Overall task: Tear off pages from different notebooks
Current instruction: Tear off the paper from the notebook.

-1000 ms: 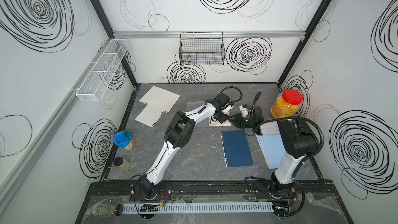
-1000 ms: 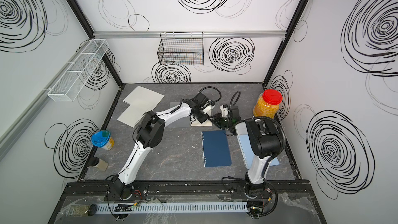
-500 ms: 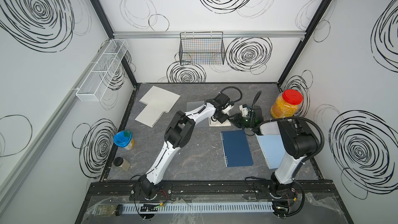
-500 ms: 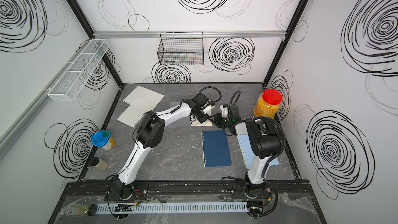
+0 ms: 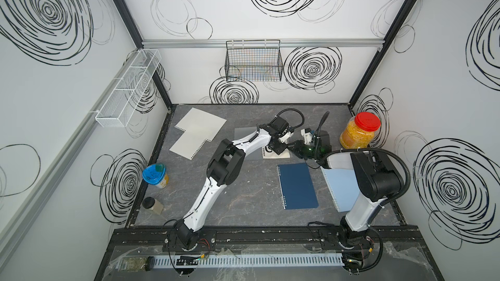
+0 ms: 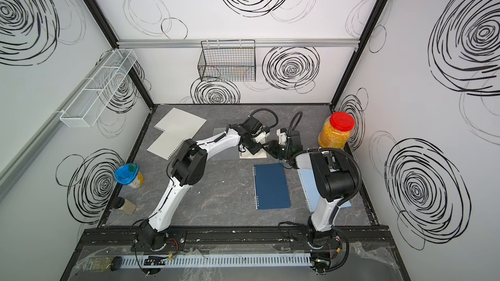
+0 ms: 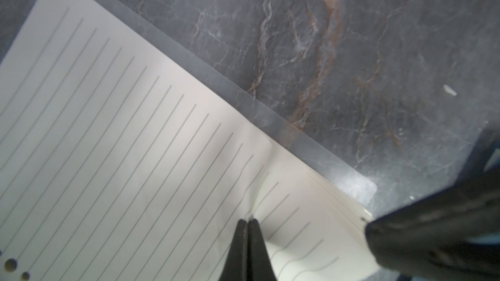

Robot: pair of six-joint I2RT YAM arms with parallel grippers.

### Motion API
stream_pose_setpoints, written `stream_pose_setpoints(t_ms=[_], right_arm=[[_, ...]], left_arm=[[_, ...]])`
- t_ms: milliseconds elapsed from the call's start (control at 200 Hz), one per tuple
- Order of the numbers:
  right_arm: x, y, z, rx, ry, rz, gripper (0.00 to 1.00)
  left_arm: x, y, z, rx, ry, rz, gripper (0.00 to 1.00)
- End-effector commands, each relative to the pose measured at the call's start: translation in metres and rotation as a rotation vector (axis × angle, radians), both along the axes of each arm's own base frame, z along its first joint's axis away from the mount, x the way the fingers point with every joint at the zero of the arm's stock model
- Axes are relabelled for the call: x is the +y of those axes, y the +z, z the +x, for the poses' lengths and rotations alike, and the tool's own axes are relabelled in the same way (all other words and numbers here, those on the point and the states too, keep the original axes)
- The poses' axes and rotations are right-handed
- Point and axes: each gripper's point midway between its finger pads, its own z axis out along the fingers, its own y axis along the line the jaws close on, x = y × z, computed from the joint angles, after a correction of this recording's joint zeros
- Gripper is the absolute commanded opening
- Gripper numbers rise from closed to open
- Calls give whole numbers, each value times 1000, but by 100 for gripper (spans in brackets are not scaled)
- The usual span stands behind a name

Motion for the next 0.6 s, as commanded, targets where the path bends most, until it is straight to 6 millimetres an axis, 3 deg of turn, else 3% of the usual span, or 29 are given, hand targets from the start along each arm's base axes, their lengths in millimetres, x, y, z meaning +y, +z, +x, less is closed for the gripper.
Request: stream_pose_setpoints(t_ms=[0, 590], right_arm=[[4, 6, 4, -20, 8, -7, 34], [4, -6, -1, 9, 10, -17, 34]], left_arm=[[52, -81, -57, 259, -10, 228, 0], [53, -82, -57, 259, -11, 232, 0]])
